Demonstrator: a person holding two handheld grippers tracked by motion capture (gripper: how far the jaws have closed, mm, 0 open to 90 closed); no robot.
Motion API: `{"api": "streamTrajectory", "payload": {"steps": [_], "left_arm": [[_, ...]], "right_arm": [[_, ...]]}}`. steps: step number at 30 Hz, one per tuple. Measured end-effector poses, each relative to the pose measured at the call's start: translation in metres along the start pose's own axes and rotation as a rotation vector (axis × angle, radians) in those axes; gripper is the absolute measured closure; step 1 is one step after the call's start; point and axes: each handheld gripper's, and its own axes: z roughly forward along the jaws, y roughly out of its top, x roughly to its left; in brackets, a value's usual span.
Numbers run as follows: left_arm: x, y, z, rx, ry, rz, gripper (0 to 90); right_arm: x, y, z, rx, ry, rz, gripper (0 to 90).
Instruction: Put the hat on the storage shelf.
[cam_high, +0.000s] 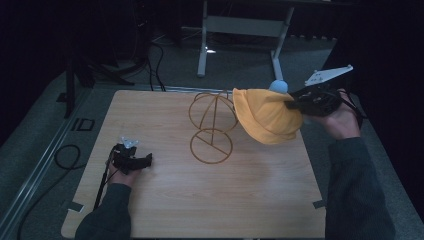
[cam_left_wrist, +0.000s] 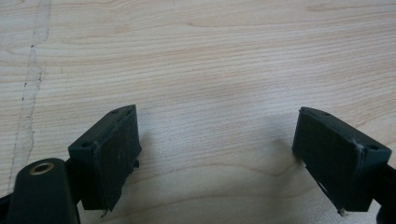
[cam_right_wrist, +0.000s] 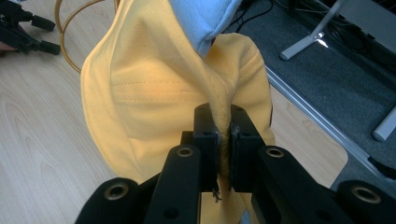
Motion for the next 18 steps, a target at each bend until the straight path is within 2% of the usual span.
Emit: {"api": "streamTrajectory", "payload": {"steps": [12, 18], "left_arm": [[0.000, 0.000, 0.000, 0.002, -0.002, 0.003, 15.1], [0.000, 0.000, 0.000, 0.002, -0.002, 0.003, 15.1]], "right_arm": [[0.004, 0.012, 0.001, -0.008, -0.002, -0.018, 84.1], [0.006, 0.018, 0.003, 0.005, -0.012, -0.034, 84.2]]}}
